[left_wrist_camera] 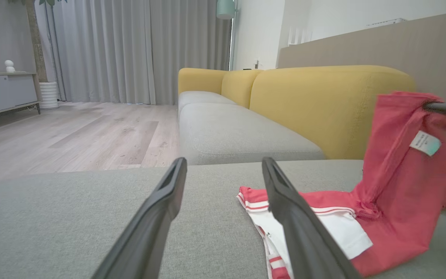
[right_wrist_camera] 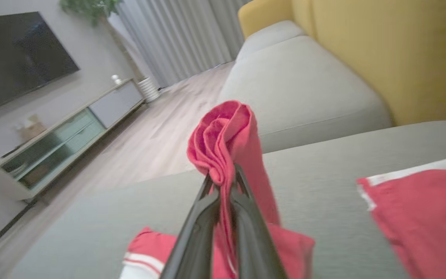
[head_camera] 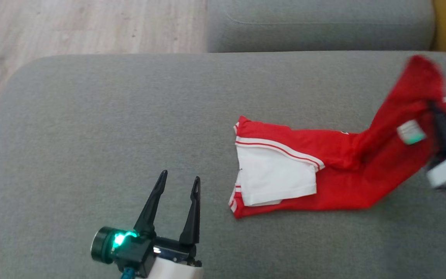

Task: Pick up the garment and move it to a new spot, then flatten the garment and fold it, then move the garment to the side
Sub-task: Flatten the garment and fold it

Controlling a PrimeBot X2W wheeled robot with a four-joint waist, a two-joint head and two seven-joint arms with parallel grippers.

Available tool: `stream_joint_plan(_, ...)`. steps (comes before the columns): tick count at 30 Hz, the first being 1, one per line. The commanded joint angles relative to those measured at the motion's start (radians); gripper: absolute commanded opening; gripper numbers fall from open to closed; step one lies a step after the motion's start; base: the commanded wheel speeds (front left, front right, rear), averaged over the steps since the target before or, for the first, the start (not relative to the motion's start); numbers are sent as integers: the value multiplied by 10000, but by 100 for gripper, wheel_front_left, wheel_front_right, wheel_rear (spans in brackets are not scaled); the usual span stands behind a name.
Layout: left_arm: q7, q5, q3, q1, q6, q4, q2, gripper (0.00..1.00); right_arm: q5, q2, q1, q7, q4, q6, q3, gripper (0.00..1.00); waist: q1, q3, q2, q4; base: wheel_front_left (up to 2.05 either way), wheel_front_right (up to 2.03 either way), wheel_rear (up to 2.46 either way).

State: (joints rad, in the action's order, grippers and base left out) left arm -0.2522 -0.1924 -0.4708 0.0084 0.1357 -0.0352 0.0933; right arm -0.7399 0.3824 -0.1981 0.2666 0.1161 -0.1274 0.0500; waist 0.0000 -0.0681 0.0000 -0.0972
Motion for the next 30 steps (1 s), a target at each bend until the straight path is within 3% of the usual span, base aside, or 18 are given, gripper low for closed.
stream_joint_plan(1,-95,92,408,-140,-69,261,-129,100,124,-174,-30,286,-748,-33,-226,0,0,80,0,-173,0,0,0)
stream_joint_plan(5,-95,145,494,-96,-220,191,-216,100,370,-1476,-192,1098,-1478,-33,-813,0,0,111,0,-493,0,0,0)
stream_joint_plan(10,-95,237,505,-169,-396,118,-301,100,623,-2689,-500,1354,-1129,-33,-1646,0,0,28,0,-919,0,0,0)
stream_joint_plan(14,-95,287,497,-229,-506,47,-350,100,884,-3133,-638,949,-450,-33,-2296,0,0,-73,0,-1178,0,0,0)
stream_joint_plan(20,-95,314,508,-316,-577,-29,-395,100,1161,-3306,-825,309,765,-33,-3157,2,0,-196,0,-1389,0,0,0)
stream_joint_plan(21,-95,315,510,-332,-584,-35,-400,100,1110,-3312,-844,189,930,-33,-3269,16,0,-210,0,-1404,0,0,0)
stream_joint_plan(23,-95,312,522,-362,-587,-39,-408,100,1006,-3316,-901,-70,1213,-33,-3627,31,0,-236,0,-1418,0,0,0)
stream_joint_plan(24,-95,310,523,-372,-589,-44,-412,100,921,-3317,-918,-205,1379,-33,-3751,69,0,-238,0,-1426,0,0,0)
stream_joint_plan(25,-95,306,518,-380,-594,-54,-415,100,848,-3318,-949,-344,1531,-33,-3888,100,0,-233,0,-1432,0,0,0)
stream_joint_plan(30,-95,256,563,-336,-606,-131,-425,100,-6,-3320,-1105,-1291,1833,-33,-4455,100,0,8,0,-1350,0,0,0)
